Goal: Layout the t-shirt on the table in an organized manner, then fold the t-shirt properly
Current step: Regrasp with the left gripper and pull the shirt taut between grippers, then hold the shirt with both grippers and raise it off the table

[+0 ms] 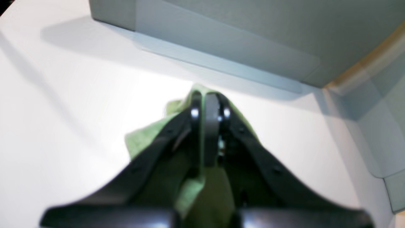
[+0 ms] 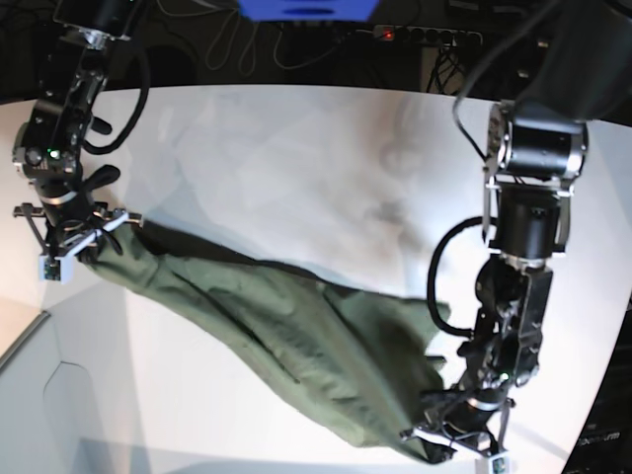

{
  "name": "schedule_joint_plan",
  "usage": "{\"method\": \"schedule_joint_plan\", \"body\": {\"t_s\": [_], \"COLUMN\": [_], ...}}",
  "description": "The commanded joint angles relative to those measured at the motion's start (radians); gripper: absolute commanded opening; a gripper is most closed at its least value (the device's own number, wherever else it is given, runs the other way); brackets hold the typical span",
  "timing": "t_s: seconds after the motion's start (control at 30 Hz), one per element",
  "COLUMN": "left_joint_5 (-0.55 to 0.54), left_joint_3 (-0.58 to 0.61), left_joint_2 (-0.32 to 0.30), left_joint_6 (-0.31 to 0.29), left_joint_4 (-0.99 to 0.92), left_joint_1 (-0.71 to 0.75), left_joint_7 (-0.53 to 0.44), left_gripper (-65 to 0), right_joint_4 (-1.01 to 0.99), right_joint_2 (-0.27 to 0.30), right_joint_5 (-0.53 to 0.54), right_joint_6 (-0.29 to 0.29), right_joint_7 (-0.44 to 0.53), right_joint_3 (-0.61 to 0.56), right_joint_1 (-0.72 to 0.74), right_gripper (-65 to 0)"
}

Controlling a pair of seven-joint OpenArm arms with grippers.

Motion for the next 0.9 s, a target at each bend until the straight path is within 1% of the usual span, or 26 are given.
{"method": "schedule_joint_plan", "body": {"t_s": [0.0, 0.07, 0.17, 0.23, 0.3, 0.33, 0.4, 0.47, 0.5, 0.63, 0.67, 0.73, 0.8, 0.87], "left_joint_5": [-0.003, -0.003, -0.004, -0.006, -0.004, -0.004, -0.004, -0.009, -0.010, -0.012, -0.014, -0.014, -0.014, -0.014], "left_joint_3": [-0.002, -0.001, -0.007, -0.007, -0.001, -0.001, -0.002, -0.002, -0.002, -0.007, -0.007, -0.007, -0.007, -0.009], "left_joint_2": [-0.004, -0.004, -0.002, -0.002, 0.000, 0.000, 0.000, 0.000, 0.000, -0.010, -0.010, -0.013, -0.028, -0.030], "left_joint_6": [0.001, 0.001, -0.004, -0.002, -0.001, -0.001, -0.001, -0.001, -0.001, -0.001, -0.001, -0.001, -0.001, -0.001], "left_joint_4": [-0.008, -0.070, -0.157, -0.189, -0.219, -0.232, -0.246, -0.246, -0.242, -0.237, -0.232, -0.194, -0.125, -0.047], "left_joint_1": [-0.053, -0.076, -0.092, -0.090, -0.086, -0.078, -0.075, -0.072, -0.066, -0.017, 0.010, 0.066, 0.137, 0.212], "left_joint_7": [-0.024, -0.024, -0.029, -0.067, -0.141, -0.162, -0.173, -0.158, -0.150, -0.133, -0.133, -0.133, -0.133, -0.133], "left_gripper": [-64.8, -62.0, -53.6, -52.5, -52.0, -51.9, -51.8, -49.3, -46.9, -33.8, -31.7, -30.9, -30.9, -31.2], "right_joint_4": [0.020, 0.020, 0.020, 0.020, 0.020, 0.020, 0.020, 0.020, 0.020, 0.020, 0.020, 0.020, 0.020, 0.018], "right_joint_2": [0.009, 0.009, 0.009, 0.009, 0.009, 0.009, 0.009, 0.009, 0.009, 0.006, 0.006, 0.004, 0.004, 0.006], "right_joint_5": [0.005, 0.005, 0.005, 0.005, 0.005, 0.005, 0.005, 0.005, 0.005, 0.005, 0.005, 0.005, 0.005, 0.005], "right_joint_6": [0.006, 0.006, 0.006, 0.006, 0.006, 0.006, 0.006, 0.006, 0.006, 0.006, 0.006, 0.006, 0.006, 0.006], "right_joint_7": [0.024, 0.024, 0.026, 0.028, 0.028, 0.028, 0.026, 0.024, 0.024, 0.024, 0.024, 0.028, 0.031, 0.031], "right_joint_3": [0.002, 0.002, 0.002, 0.002, 0.002, 0.000, 0.000, 0.000, -0.001, -0.001, -0.001, -0.001, -0.001, -0.001], "right_joint_1": [0.013, 0.013, -0.002, -0.005, -0.007, -0.007, -0.007, -0.007, -0.007, -0.007, -0.007, -0.007, -0.005, -0.005], "right_gripper": [-65.0, -65.0, -65.0, -65.0, -65.0, -65.0, -65.0, -65.0, -65.0, -65.0, -65.0, -65.0, -65.0, -65.0]}}
